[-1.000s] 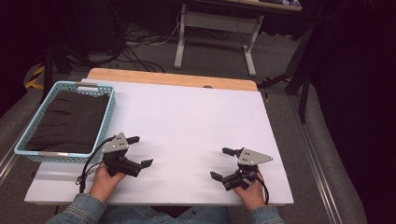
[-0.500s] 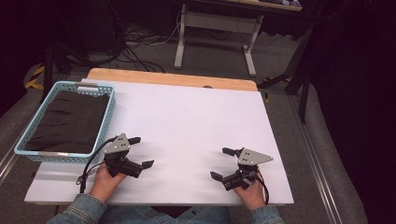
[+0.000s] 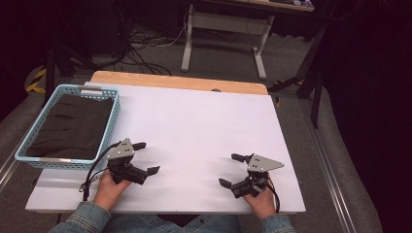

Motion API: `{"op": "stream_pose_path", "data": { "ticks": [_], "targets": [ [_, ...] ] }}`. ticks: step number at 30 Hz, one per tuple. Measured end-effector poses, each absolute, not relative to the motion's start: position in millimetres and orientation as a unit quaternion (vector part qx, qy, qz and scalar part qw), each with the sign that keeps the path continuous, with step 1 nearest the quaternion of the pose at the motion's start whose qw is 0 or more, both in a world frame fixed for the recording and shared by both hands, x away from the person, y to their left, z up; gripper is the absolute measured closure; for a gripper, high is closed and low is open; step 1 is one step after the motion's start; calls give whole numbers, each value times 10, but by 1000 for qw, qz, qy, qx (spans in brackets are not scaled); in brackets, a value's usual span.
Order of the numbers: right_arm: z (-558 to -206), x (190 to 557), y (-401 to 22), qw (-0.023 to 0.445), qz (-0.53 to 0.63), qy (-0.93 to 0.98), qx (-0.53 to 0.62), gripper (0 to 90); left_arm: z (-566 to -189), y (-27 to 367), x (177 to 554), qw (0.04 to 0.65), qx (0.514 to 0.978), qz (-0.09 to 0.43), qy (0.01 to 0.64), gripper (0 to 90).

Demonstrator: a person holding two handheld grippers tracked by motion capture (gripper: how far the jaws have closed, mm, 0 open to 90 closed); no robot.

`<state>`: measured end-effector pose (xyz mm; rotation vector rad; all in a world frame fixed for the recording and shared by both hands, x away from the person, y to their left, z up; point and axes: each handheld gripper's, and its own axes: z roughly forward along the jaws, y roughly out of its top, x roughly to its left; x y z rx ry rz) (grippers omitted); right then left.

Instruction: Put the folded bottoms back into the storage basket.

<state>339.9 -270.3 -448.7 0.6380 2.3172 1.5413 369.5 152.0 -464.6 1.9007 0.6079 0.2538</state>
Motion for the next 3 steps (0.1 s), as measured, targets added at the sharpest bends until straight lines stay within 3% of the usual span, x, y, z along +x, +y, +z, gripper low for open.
{"op": "stream_pose_path", "data": {
  "ticks": [3],
  "targets": [
    [-4487, 3398, -2703, 143, 534, 803, 221, 4, -4646, 1516, 3693, 533, 800, 111, 253, 0]
  ]
}}
